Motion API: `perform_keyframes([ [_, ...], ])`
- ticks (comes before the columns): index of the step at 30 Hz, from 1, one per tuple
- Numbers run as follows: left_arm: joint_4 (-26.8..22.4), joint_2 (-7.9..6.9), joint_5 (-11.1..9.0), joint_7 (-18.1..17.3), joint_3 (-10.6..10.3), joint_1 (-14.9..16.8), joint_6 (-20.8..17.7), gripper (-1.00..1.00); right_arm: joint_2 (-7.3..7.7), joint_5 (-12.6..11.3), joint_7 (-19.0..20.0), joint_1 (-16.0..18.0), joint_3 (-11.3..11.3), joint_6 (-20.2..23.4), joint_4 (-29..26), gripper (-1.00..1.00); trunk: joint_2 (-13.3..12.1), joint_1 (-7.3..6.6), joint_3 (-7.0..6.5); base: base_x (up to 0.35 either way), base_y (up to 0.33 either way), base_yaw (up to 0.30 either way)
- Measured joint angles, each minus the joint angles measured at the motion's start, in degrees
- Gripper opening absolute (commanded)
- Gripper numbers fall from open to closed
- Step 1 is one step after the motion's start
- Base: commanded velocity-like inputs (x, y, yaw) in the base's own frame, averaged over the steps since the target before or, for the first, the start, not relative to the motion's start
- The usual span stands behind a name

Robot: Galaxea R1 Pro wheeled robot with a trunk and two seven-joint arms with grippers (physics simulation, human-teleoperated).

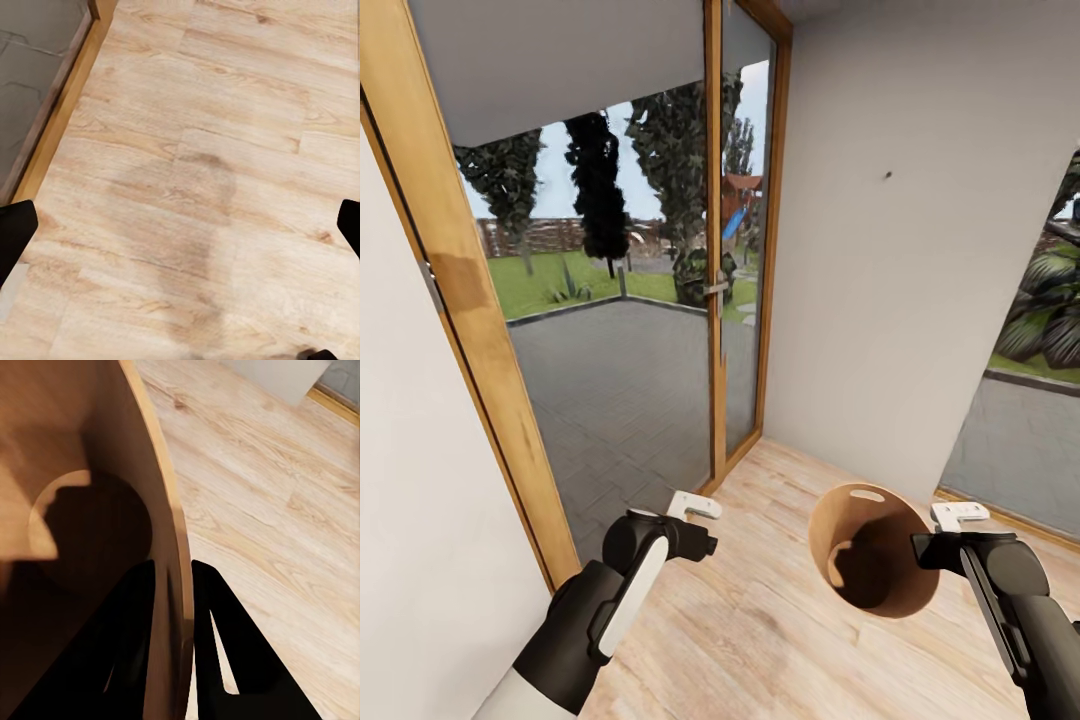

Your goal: Put the three can of soda from the living room inside the tash can in the kitchen.

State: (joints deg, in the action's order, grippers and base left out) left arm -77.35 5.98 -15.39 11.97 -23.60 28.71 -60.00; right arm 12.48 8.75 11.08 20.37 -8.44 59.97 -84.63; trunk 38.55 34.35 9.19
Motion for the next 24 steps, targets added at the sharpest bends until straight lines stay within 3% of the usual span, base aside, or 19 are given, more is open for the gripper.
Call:
perform_keyframes([
  [24, -0.19, -0.05, 0.01, 0.51, -0.31, -0.14, 0.00, 1.00, 0.00, -0.17, 0.15, -0.01, 0.13, 0.00, 0.43, -1.00, -0.01, 0.00, 0.51, 0.000, 0.000, 0.000],
])
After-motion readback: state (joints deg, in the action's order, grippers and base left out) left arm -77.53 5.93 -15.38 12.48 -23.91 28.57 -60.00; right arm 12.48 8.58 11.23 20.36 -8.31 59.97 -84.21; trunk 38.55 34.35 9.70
